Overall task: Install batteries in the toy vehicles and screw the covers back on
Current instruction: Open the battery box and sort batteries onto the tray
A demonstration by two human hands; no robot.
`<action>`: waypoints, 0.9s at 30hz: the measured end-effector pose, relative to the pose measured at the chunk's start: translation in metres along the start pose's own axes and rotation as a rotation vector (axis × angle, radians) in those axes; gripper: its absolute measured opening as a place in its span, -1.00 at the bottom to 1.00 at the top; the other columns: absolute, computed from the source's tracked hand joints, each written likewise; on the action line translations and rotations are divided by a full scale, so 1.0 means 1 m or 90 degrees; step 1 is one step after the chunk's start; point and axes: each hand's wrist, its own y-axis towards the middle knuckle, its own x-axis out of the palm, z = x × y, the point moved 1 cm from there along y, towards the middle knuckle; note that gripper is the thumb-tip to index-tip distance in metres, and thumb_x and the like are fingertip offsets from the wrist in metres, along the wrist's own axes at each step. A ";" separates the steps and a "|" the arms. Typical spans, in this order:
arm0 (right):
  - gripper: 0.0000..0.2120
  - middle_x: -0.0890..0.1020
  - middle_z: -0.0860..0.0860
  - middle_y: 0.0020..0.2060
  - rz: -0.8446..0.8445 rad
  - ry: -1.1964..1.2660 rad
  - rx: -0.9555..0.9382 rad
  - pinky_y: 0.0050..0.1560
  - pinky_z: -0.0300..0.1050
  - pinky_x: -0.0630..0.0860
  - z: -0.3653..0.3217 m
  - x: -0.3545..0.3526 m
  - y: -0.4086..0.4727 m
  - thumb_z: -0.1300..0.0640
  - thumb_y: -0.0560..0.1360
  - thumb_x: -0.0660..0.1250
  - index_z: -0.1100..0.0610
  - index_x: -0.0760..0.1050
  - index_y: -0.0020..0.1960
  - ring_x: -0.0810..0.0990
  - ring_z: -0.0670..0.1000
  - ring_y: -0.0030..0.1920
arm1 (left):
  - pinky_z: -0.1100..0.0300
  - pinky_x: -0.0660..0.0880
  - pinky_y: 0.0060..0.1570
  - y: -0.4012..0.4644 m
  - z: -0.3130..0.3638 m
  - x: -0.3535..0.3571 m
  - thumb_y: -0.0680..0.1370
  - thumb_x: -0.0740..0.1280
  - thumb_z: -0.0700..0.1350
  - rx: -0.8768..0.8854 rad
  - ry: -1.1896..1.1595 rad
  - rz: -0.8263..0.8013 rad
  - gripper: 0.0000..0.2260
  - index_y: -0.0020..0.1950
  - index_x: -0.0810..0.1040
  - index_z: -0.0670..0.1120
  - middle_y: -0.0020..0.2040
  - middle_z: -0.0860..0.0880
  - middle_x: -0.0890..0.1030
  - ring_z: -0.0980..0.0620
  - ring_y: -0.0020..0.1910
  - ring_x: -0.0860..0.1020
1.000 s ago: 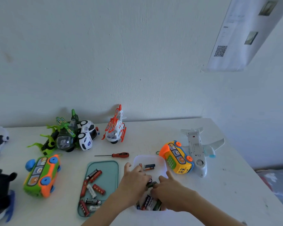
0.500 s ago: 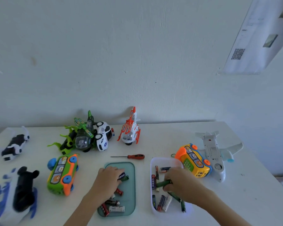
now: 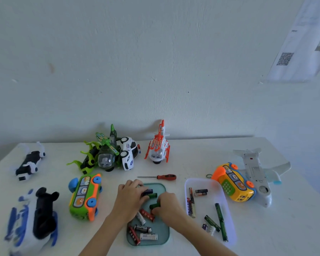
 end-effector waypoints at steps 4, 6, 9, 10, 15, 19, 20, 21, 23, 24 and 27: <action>-0.70 0.55 0.08 0.05 0.014 -0.002 -0.036 0.06 -0.09 0.51 0.001 0.002 -0.016 0.12 0.51 0.33 0.22 0.50 0.20 0.54 0.06 0.00 | 0.09 0.25 0.02 0.003 0.000 0.005 0.52 0.34 0.10 -0.008 -0.022 -0.024 -0.75 0.19 0.57 0.15 0.17 0.12 0.49 0.01 0.13 0.45; -0.63 0.48 0.03 0.24 0.048 -0.008 -0.076 0.19 -0.15 0.40 0.006 -0.009 -0.031 0.09 0.53 0.32 0.14 0.45 0.32 0.48 0.04 0.20 | 0.06 0.33 -0.04 0.003 0.000 0.008 0.46 0.38 0.11 -0.015 -0.036 -0.007 -0.76 0.10 0.62 0.12 0.10 0.08 0.54 -0.02 0.05 0.52; -0.66 0.50 -0.10 0.24 0.170 0.012 -0.049 0.21 -0.18 0.32 0.030 -0.036 -0.048 0.02 0.55 0.27 0.01 0.45 0.32 0.45 -0.05 0.23 | 0.04 0.50 -0.17 0.004 0.014 0.008 0.34 0.47 0.07 0.008 -0.042 0.056 -0.73 0.02 0.65 0.08 0.02 0.04 0.59 -0.03 -0.07 0.60; -0.72 0.54 -0.13 0.18 0.229 -0.014 -0.010 0.17 -0.15 0.30 0.043 -0.046 -0.053 0.01 0.57 0.24 -0.04 0.49 0.27 0.46 -0.06 0.20 | 0.04 0.51 -0.13 0.006 0.024 0.007 0.36 0.46 0.04 0.030 -0.074 0.086 -0.74 0.04 0.65 0.07 0.04 0.04 0.58 -0.01 -0.02 0.58; -0.75 0.62 -0.11 0.03 0.300 -0.151 0.217 0.06 -0.05 0.15 0.105 -0.062 -0.069 0.09 0.57 0.19 -0.14 0.53 0.16 0.39 -0.02 0.20 | 0.18 0.40 -0.03 0.013 0.093 -0.004 0.46 0.34 -0.02 0.208 -0.185 0.157 -0.78 0.10 0.61 0.05 0.01 0.15 0.57 0.14 0.03 0.45; -0.91 0.61 -0.06 0.01 0.257 -0.206 0.233 0.09 0.04 0.05 0.111 -0.047 -0.068 -0.02 0.56 0.21 -0.05 0.35 -0.10 0.30 0.09 0.29 | 0.11 0.36 -0.06 0.032 0.140 0.006 0.44 0.36 -0.13 0.300 -0.073 0.045 -0.75 0.09 0.62 0.04 -0.03 0.13 0.62 0.04 0.01 0.51; -0.85 0.61 -0.07 0.02 0.257 -0.214 0.226 0.09 0.05 0.02 0.109 -0.044 -0.066 -0.07 0.55 0.22 -0.03 0.30 -0.11 0.28 0.10 0.32 | 0.05 0.33 0.00 0.039 0.148 0.010 0.48 0.31 -0.19 0.296 -0.010 0.005 -0.73 0.16 0.59 -0.01 0.04 0.07 0.62 -0.02 0.09 0.48; -0.83 0.60 -0.07 0.03 0.256 -0.214 0.223 0.10 0.06 0.01 0.109 -0.042 -0.064 -0.09 0.54 0.23 -0.03 0.30 -0.10 0.26 0.11 0.35 | 0.00 0.29 0.07 0.046 0.156 0.014 0.51 0.27 -0.25 0.286 0.053 -0.045 -0.71 0.21 0.55 -0.06 0.11 0.00 0.60 -0.07 0.15 0.44; -0.85 0.59 -0.05 0.06 0.252 -0.214 0.222 0.13 0.07 0.01 0.109 -0.039 -0.059 -0.08 0.53 0.26 -0.02 0.37 -0.04 0.23 0.13 0.37 | -0.06 0.25 0.17 0.059 0.168 0.019 0.51 0.25 -0.31 0.276 0.164 -0.126 -0.72 0.20 0.52 -0.14 0.14 -0.09 0.57 -0.14 0.20 0.41; -0.83 0.58 -0.04 0.07 0.252 -0.215 0.221 0.15 0.08 0.02 0.110 -0.038 -0.057 -0.08 0.52 0.27 -0.01 0.42 0.01 0.23 0.13 0.37 | -0.08 0.25 0.20 0.065 0.172 0.021 0.51 0.27 -0.32 0.279 0.200 -0.144 -0.75 0.17 0.52 -0.15 0.12 -0.11 0.57 -0.16 0.20 0.42; -0.82 0.55 -0.05 -0.04 0.240 -0.196 0.208 0.16 0.08 0.04 0.117 -0.035 -0.057 -0.11 0.50 0.28 -0.02 0.41 -0.04 0.26 0.11 0.34 | -0.08 0.26 0.19 0.074 0.180 0.025 0.54 0.24 -0.32 0.288 0.225 -0.141 -0.83 0.06 0.56 -0.16 0.02 -0.12 0.60 -0.15 0.13 0.46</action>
